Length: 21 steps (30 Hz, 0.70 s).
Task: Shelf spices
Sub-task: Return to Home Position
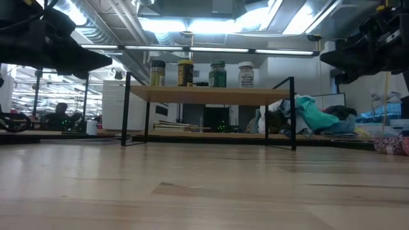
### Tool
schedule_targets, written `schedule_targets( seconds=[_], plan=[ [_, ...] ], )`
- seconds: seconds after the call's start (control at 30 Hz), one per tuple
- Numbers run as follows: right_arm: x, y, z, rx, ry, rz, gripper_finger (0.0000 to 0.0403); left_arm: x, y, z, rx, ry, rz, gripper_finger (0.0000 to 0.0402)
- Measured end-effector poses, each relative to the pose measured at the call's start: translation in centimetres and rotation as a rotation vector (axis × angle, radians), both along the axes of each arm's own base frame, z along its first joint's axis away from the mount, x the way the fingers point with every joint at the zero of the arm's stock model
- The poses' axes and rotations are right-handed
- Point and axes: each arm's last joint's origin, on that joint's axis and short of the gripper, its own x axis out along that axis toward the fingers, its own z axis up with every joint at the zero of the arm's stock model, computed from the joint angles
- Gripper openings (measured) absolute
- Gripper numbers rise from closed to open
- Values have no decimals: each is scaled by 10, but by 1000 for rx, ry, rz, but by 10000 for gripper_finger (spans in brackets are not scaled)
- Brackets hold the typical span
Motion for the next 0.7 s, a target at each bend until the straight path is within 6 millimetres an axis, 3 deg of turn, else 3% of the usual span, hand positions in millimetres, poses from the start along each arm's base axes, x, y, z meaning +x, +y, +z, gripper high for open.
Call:
schedule_targets(
  seconds=[0.37, 0.7],
  plan=[
    [0, -1, 0, 1, -1, -26, 18, 3, 0, -4, -30, 45, -17, 0],
    [0, 0, 0, -3, 4, 3, 29, 8, 1, -12, -159, 116, -8, 0]
  ],
)
